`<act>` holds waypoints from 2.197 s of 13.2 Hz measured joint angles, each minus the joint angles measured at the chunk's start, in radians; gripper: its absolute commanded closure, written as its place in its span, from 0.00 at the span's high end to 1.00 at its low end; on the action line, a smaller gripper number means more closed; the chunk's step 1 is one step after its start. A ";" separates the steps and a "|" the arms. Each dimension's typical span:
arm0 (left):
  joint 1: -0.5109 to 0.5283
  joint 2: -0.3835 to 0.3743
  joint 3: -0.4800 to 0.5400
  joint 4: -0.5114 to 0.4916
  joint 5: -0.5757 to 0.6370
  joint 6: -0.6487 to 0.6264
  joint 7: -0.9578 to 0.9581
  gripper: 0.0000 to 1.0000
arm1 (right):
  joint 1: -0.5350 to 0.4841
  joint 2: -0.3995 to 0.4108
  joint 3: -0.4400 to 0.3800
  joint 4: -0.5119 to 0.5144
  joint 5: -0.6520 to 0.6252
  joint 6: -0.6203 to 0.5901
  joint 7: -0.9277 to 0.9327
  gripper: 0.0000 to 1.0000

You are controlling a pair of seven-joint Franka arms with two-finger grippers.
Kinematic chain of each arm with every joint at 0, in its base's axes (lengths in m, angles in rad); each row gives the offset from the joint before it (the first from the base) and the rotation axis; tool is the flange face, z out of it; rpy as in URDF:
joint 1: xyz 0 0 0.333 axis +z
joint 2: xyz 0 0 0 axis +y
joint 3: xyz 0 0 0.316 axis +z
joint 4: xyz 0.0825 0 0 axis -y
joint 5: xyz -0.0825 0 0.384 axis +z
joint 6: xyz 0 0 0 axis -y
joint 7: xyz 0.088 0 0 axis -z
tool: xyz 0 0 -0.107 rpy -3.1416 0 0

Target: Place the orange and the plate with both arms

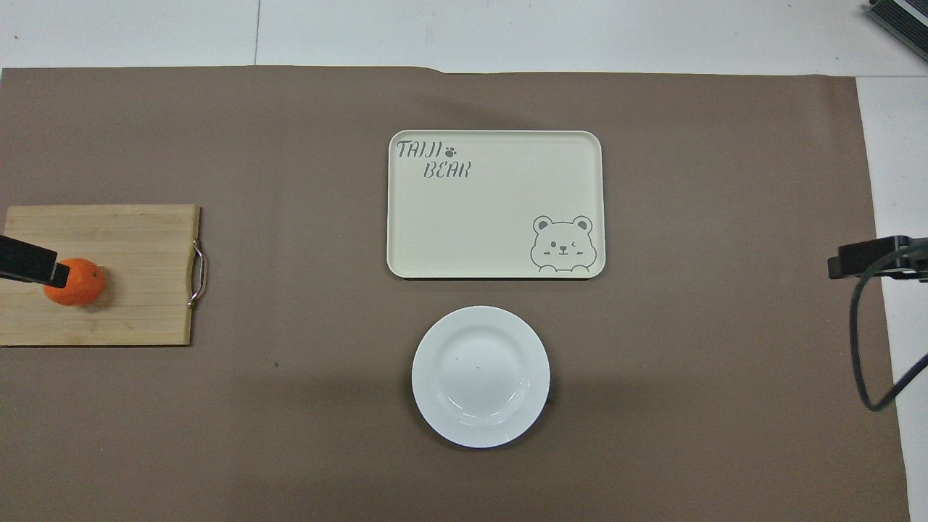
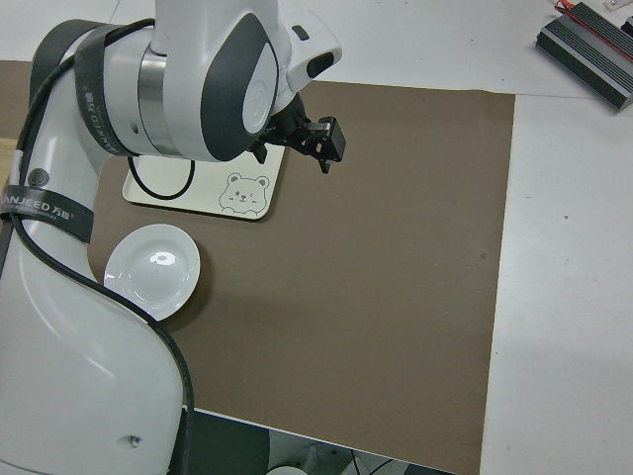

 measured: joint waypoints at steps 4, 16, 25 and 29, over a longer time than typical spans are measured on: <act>0.000 0.001 -0.001 0.000 0.000 0.013 0.005 1.00 | 0.000 0.000 0.000 0.000 0.000 0.000 0.000 1.00; 0.000 0.001 0.000 0.000 0.002 0.015 0.093 1.00 | 0.000 0.000 0.000 0.000 0.000 0.000 0.000 1.00; 0.015 0.000 0.004 0.000 0.002 0.019 0.107 1.00 | 0.000 0.000 0.000 0.000 0.000 0.000 0.000 1.00; 0.033 0.000 0.004 0.000 0.002 0.055 0.108 1.00 | 0.002 -0.001 0.002 0.001 0.000 -0.009 0.000 1.00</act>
